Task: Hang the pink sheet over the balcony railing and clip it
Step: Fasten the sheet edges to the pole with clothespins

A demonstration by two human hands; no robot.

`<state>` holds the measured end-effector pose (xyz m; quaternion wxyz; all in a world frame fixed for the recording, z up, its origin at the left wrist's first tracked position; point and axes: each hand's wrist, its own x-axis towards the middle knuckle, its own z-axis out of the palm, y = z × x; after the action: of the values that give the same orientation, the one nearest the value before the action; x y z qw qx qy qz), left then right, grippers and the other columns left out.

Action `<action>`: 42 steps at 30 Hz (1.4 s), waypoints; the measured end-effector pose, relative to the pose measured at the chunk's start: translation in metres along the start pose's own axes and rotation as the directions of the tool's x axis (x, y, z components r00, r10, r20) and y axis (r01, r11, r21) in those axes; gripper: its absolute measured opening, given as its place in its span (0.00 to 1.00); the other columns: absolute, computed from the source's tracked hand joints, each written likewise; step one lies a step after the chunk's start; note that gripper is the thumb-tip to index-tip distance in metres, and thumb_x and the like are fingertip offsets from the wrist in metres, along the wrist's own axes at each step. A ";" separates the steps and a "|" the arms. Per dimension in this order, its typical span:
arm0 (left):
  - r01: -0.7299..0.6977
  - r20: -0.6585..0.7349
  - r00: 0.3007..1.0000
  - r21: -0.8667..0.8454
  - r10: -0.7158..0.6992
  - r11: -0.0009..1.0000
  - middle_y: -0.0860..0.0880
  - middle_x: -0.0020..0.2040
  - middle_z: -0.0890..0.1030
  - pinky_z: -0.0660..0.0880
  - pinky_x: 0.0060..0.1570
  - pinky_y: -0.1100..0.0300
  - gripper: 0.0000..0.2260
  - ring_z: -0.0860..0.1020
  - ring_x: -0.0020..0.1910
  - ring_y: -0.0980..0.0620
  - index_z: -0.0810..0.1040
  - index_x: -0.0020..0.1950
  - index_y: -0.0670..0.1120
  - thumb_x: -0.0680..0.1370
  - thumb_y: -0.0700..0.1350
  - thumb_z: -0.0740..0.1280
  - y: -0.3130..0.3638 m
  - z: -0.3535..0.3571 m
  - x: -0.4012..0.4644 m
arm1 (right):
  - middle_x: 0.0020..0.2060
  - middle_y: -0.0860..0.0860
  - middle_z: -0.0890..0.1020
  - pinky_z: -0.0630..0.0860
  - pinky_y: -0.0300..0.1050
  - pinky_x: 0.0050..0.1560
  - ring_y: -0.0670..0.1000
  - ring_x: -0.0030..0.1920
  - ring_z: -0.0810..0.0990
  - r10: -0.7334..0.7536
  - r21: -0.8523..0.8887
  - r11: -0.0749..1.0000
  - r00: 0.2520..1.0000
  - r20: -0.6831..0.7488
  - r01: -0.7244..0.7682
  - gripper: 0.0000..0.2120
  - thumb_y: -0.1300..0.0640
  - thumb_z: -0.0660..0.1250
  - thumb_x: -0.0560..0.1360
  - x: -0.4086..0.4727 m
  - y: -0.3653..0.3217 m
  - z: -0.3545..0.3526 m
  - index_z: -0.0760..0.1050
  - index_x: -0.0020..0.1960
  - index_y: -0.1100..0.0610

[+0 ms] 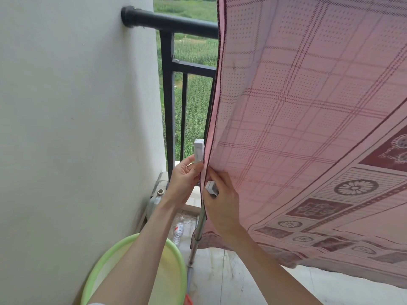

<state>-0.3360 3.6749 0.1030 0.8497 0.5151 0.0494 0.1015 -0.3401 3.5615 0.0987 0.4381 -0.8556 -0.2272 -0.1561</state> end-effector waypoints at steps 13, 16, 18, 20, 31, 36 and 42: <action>-0.053 -0.025 0.998 0.121 0.056 0.991 0.48 0.44 0.83 0.76 0.45 0.57 0.14 0.80 0.43 0.51 0.73 0.59 0.43 0.74 0.41 0.67 0.005 0.001 -0.007 | 0.51 0.42 0.79 0.78 0.45 0.46 0.47 0.43 0.77 0.078 0.118 0.988 0.975 0.208 -0.104 0.33 0.63 0.63 0.71 -0.008 0.005 0.000 0.62 0.71 0.42; -0.060 -0.009 0.998 0.168 0.062 0.984 0.45 0.46 0.83 0.76 0.44 0.57 0.17 0.80 0.43 0.51 0.73 0.59 0.43 0.71 0.44 0.67 0.007 0.001 -0.011 | 0.44 0.42 0.80 0.77 0.46 0.42 0.48 0.38 0.76 0.108 0.130 0.981 0.957 0.271 -0.147 0.34 0.62 0.62 0.71 -0.006 0.009 -0.002 0.60 0.71 0.37; -0.073 0.005 0.997 0.201 0.073 0.977 0.44 0.47 0.82 0.76 0.45 0.57 0.18 0.80 0.44 0.51 0.72 0.59 0.43 0.70 0.44 0.67 0.010 0.001 -0.014 | 0.35 0.37 0.73 0.72 0.40 0.37 0.44 0.33 0.71 0.116 0.101 0.983 0.944 0.308 -0.153 0.35 0.63 0.61 0.72 -0.006 0.009 -0.004 0.58 0.71 0.36; -0.100 0.003 0.995 0.252 0.102 0.963 0.45 0.46 0.82 0.77 0.47 0.55 0.16 0.80 0.42 0.52 0.73 0.57 0.45 0.70 0.44 0.68 0.013 0.002 -0.015 | 0.31 0.35 0.67 0.65 0.33 0.34 0.41 0.30 0.68 0.106 0.062 0.989 0.935 0.338 -0.134 0.36 0.64 0.61 0.72 -0.006 0.008 -0.006 0.55 0.72 0.36; -0.136 -0.157 0.963 0.424 0.221 0.895 0.49 0.40 0.82 0.77 0.48 0.58 0.12 0.80 0.40 0.55 0.71 0.57 0.47 0.75 0.39 0.66 0.011 0.017 -0.007 | 0.28 0.42 0.71 0.68 0.36 0.33 0.45 0.27 0.66 0.222 0.338 0.890 0.938 0.266 -0.307 0.23 0.62 0.62 0.76 -0.019 0.016 -0.003 0.70 0.64 0.38; -0.086 -0.156 0.976 0.373 0.154 0.924 0.55 0.36 0.83 0.77 0.45 0.63 0.11 0.81 0.38 0.58 0.72 0.55 0.49 0.75 0.39 0.66 0.016 0.011 -0.012 | 0.21 0.50 0.70 0.66 0.38 0.23 0.47 0.19 0.66 0.596 0.657 0.128 0.587 0.548 -0.743 0.14 0.52 0.65 0.76 -0.013 0.010 0.007 0.77 0.49 0.64; -0.040 -0.181 0.976 0.392 0.120 0.919 0.45 0.42 0.82 0.78 0.41 0.58 0.17 0.81 0.40 0.49 0.71 0.62 0.36 0.75 0.38 0.67 0.020 0.010 -0.017 | 0.21 0.47 0.67 0.69 0.35 0.22 0.44 0.20 0.66 0.357 0.582 -0.517 0.461 0.813 -0.628 0.19 0.57 0.76 0.64 -0.005 0.010 0.027 0.75 0.51 0.62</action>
<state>-0.3532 3.6718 0.1248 0.7171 0.6611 0.1332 0.1762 -0.3374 3.5773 0.0737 0.8728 -0.2343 0.1750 0.3908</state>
